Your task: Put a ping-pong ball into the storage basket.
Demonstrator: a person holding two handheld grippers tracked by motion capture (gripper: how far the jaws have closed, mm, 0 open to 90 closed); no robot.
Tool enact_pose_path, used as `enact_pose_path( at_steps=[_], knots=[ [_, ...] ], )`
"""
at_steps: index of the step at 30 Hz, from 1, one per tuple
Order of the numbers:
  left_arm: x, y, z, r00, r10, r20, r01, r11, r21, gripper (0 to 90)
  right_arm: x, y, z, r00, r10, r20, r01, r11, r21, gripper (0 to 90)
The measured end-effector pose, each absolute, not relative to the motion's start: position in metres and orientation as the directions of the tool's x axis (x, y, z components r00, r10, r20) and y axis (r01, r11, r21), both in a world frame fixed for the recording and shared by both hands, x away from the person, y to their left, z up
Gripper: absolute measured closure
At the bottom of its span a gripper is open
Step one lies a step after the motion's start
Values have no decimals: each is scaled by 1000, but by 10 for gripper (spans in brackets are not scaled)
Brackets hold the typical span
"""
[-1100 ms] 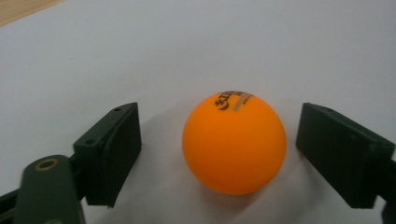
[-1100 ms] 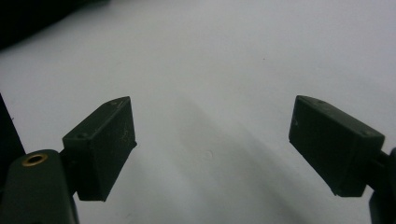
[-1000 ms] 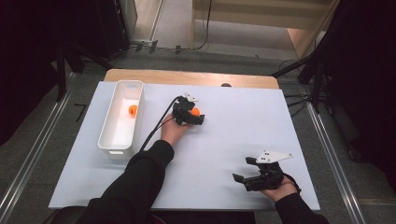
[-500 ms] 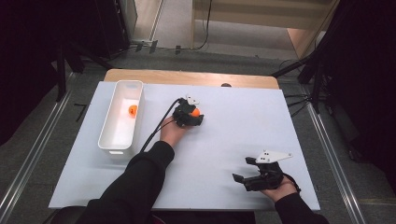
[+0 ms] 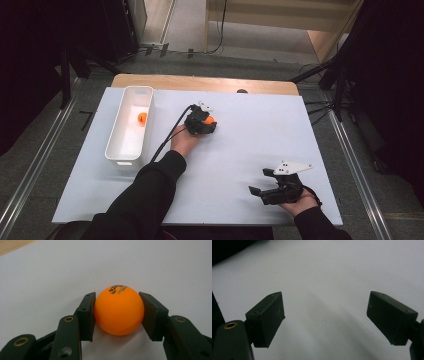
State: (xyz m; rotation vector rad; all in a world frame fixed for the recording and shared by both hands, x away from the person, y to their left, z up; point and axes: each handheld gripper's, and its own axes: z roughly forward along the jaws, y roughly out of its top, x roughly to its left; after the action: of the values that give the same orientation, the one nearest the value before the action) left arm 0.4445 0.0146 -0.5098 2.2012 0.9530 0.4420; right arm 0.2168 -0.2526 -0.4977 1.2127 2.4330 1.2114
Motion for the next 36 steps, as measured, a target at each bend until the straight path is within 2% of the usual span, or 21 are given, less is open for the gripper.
enact_pose_path(
  at_steps=[6,9,22,25,36],
  knots=[
    [445,17,-506,668,744,24,520,-490,700,508,217,-252,-498,-656,729,193,594,342,728,132],
    [445,21,-500,666,746,-18,541,-466,700,507,217,-252,-498,-655,730,193,595,342,727,132],
    [433,25,-479,679,730,-80,562,-447,696,507,217,-252,-498,-655,729,200,601,342,722,132],
    [428,24,-476,693,718,-67,551,-468,691,507,217,-252,-498,-655,729,200,601,341,723,131],
    [411,25,-463,728,677,-111,550,-480,683,507,217,-252,-499,-656,728,198,600,344,723,131]
  ],
)
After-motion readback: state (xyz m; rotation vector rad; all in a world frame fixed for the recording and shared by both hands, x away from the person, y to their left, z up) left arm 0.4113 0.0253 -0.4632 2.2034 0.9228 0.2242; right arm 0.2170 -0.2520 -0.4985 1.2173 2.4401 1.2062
